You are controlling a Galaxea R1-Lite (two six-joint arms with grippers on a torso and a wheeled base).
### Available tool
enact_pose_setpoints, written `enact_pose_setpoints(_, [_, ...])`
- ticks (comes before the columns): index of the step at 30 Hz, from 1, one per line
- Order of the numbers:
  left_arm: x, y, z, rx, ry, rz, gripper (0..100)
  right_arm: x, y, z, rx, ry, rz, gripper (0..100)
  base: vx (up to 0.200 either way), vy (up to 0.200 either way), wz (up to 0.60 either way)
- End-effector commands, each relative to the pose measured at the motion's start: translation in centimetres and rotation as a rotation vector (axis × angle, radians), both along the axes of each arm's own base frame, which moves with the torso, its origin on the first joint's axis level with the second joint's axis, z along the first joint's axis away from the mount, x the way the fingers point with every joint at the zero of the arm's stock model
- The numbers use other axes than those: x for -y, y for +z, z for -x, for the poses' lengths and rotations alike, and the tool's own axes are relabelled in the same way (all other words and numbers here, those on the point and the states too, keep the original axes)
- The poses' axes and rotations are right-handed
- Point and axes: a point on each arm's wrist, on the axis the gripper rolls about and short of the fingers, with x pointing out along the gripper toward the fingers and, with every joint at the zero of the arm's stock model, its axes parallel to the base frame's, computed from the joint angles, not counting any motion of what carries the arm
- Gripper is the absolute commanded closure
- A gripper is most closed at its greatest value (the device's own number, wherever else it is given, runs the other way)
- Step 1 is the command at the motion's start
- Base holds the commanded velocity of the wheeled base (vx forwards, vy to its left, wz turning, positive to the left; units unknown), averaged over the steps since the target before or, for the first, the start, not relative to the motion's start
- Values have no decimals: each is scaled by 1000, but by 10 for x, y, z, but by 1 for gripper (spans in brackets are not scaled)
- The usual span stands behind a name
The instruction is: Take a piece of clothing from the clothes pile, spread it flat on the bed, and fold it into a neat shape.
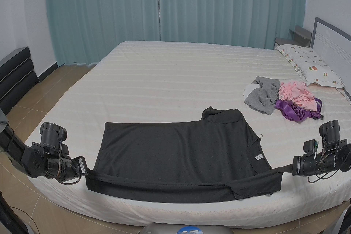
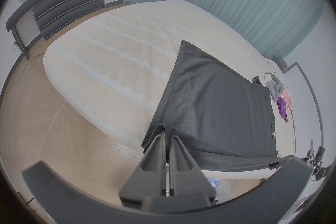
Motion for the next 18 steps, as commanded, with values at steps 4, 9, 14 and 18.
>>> enact_pose_setpoints(4, [2, -15, -16, -42, -2, 0, 100, 1, -13, -21, -44, 1, -1, 100, 0, 0, 0])
enact_pose_setpoints(9, [2, -24, -28, -59, -2, -1, 100, 1, -23, -34, -70, 1, -2, 100, 0, 0, 0])
enact_pose_setpoints(14, [3, -33, -39, -74, 11, 6, 100, 1, -31, -48, -81, 3, -3, 100, 0, 0, 0])
enact_pose_setpoints(18, [3, -40, -49, -78, 24, 12, 100, 0, -42, -58, -109, 7, -5, 100, 0, 0, 0])
